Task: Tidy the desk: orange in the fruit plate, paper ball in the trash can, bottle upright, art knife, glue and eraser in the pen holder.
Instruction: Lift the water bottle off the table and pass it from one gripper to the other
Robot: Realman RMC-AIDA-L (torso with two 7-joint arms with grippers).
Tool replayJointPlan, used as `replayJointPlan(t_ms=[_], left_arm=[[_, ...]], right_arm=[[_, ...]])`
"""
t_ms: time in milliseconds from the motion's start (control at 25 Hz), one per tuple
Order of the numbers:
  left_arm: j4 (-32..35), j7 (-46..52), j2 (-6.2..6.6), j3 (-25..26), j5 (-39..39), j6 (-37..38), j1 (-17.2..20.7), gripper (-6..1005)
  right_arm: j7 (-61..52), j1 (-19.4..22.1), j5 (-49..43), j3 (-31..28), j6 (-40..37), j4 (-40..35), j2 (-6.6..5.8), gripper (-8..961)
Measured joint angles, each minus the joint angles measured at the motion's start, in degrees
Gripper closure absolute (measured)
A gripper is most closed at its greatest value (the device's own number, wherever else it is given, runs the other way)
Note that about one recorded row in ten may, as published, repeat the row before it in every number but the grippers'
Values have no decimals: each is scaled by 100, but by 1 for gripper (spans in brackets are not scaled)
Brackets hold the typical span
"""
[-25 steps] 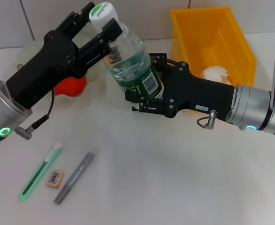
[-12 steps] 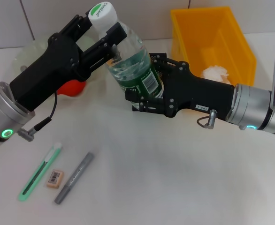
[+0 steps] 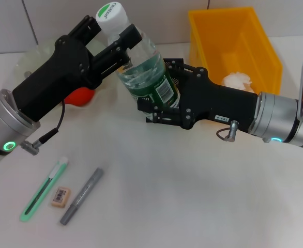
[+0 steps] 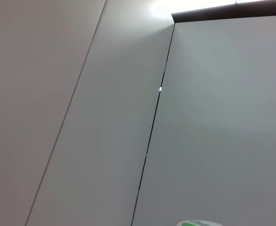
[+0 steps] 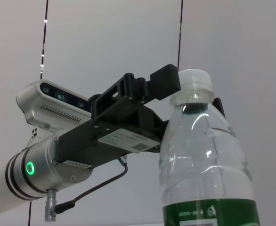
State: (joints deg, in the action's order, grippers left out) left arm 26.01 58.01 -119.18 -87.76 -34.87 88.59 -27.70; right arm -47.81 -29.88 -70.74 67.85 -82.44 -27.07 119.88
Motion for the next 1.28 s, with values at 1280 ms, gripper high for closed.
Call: replayJointPlan(t_ms=[1280], left_arm=[[51, -215, 0, 5, 9, -121, -33, 569]], right_arm=[[-21, -37, 0, 54, 44, -9, 0, 190]])
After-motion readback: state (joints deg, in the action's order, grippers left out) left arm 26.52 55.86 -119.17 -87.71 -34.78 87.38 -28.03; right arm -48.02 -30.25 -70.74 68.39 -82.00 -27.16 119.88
